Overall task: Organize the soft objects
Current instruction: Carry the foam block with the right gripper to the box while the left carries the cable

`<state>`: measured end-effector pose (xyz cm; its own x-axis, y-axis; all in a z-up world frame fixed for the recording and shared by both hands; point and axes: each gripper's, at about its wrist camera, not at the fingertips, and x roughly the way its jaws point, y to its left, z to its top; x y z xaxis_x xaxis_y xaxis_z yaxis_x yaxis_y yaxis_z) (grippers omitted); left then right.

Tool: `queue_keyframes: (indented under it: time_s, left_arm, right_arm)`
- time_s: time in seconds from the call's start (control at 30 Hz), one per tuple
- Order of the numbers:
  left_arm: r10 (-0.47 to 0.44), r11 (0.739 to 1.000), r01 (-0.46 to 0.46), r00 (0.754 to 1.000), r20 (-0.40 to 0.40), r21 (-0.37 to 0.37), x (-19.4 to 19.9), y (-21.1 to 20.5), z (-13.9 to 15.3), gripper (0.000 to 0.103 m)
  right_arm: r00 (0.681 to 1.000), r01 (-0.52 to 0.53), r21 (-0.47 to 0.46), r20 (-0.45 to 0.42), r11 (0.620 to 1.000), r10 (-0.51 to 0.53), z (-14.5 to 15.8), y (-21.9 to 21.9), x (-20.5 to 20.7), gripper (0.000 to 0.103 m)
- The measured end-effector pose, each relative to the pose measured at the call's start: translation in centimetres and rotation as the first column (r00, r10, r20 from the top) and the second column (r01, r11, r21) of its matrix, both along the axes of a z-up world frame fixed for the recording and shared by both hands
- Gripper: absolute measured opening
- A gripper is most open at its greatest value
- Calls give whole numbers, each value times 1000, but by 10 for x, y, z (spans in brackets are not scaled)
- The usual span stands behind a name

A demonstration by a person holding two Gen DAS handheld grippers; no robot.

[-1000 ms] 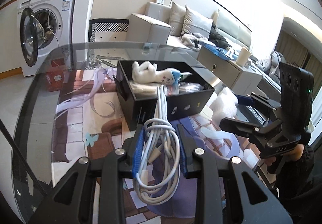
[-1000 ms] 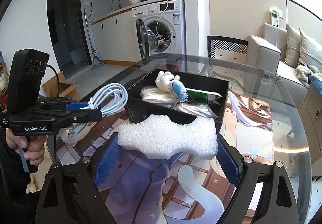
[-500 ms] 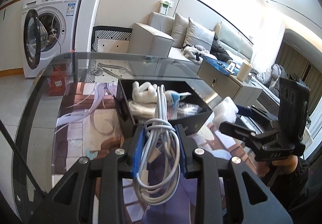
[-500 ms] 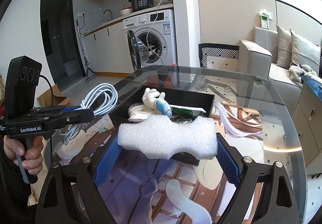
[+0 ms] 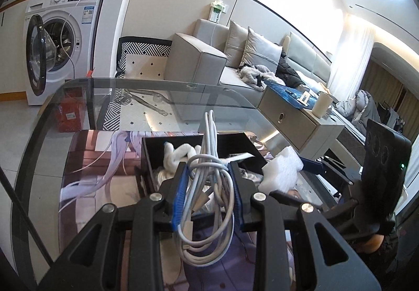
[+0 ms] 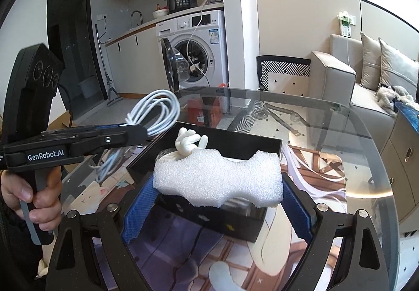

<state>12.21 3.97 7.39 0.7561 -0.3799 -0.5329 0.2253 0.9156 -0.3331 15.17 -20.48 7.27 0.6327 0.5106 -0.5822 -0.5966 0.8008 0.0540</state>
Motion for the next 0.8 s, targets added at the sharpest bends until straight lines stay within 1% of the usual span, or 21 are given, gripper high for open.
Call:
queue_keyframes:
  time_s: [0.13,0.23,0.4,0.5,0.63,0.8]
  left_arm:
    - [10,1000,-10,1000,-15,-2,16,-3,-2,29]
    - [9,1000,-9,1000,-23,-2,26,-6,-2,29]
    - [8,1000,-8,999,-33,12,38,-10,-5,29]
    - [-1,999,2,999,-42,35,45,-16,-9,29]
    - [-14,998,17,998,-60,62,50,-23,-14,29]
    - [-14,995,21,998,-68,94,54,-29,-18,30]
  right_arm:
    - [1000,11,-30,-5,999,-12,-7,11,12,91]
    - [1000,21,-73,-2,997,-21,-14,19,20,91]
    - [1000,-17,-114,-14,993,15,-21,30,26,91]
    - [1000,-27,-118,-11,993,25,-22,31,29,93]
    - [1000,-18,-122,4,992,18,-21,27,27,100]
    - [1000,2,-111,30,994,1,-16,16,22,101]
